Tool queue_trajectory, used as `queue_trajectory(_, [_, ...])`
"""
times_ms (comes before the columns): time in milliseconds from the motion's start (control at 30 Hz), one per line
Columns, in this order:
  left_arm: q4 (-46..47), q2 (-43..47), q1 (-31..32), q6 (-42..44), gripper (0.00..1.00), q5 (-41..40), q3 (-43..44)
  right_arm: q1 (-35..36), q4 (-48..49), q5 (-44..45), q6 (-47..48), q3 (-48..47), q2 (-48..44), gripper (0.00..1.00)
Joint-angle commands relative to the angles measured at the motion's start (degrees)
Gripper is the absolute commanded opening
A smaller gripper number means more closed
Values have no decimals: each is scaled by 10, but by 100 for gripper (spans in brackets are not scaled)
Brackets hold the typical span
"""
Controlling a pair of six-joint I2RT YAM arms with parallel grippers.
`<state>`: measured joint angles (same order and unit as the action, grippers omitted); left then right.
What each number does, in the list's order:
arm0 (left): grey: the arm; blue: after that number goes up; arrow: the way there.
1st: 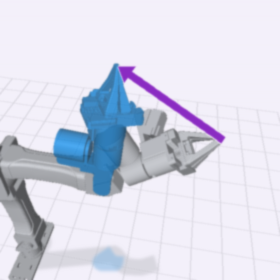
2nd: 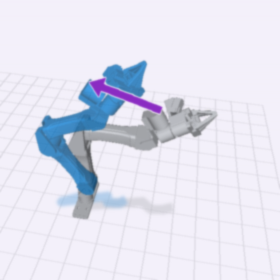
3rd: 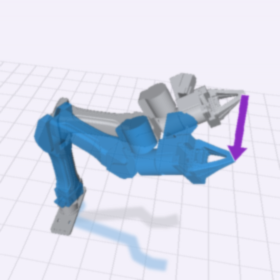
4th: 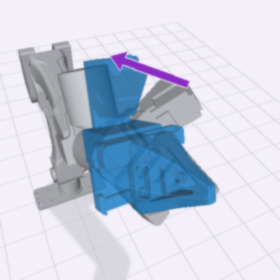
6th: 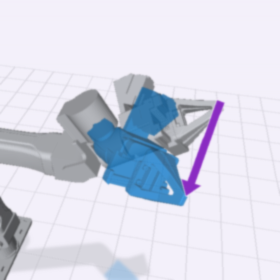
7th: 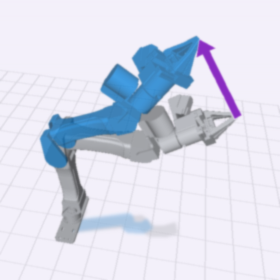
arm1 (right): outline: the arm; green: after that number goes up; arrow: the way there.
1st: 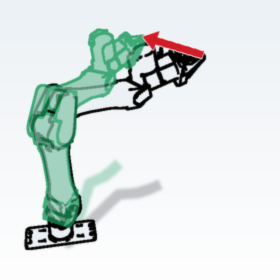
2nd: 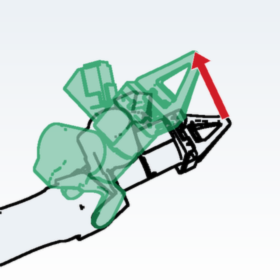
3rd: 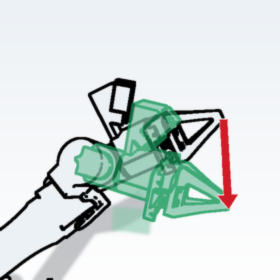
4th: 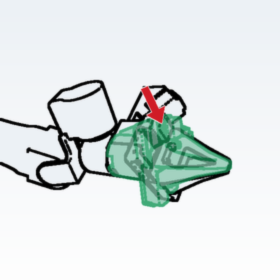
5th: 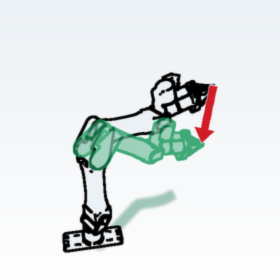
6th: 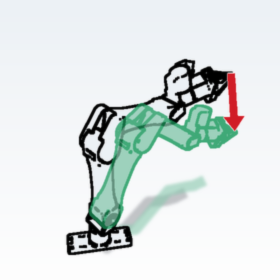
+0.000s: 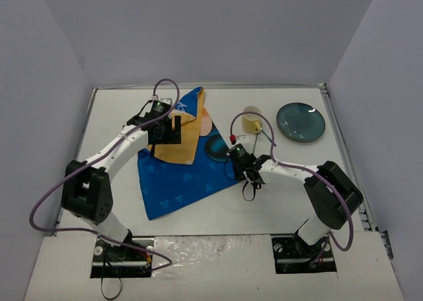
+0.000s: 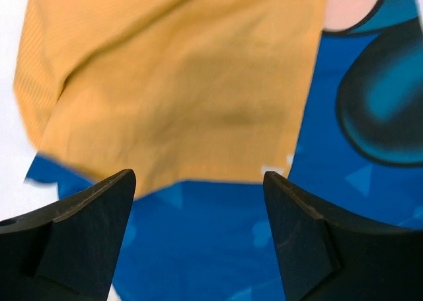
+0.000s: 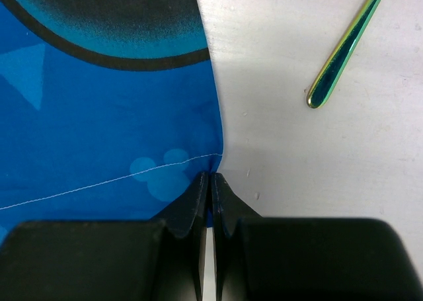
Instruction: Set the dinner table for one person
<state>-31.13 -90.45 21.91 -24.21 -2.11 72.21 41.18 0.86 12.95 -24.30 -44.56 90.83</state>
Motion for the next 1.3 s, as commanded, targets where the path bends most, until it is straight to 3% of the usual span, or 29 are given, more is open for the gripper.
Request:
queue_trajectory(0, [48, -49, 41, 68, 75, -16, 83, -5, -3, -6, 2, -8, -35, 0])
queue_trajectory(233, [80, -150, 116, 57, 70, -12, 136, -7, -3, -21, 0, -8, -38, 0])
queue_trajectory(400, [86, -211, 128, 33, 63, -19, 157, -7, 3, -32, -3, -5, -40, 0])
queue_trajectory(833, [44, -297, 125, 36, 44, -133, 206, -7, 6, -33, -8, 8, -57, 0])
queue_trajectory(900, [41, -300, 117, 37, 38, -140, 205, -7, 6, -31, -9, 12, -62, 0])
queue_trajectory(1000, [34, -304, 101, 38, 20, -146, 204, -8, 5, -28, -12, 18, -70, 0])
queue_trajectory(1100, [33, -304, 90, 52, 7, -151, 203, -8, 5, -28, -15, 22, -79, 0])
queue_trajectory(1267, [8, -288, 46, 84, 0, -190, 223, -11, -2, -27, -14, 21, -93, 0])
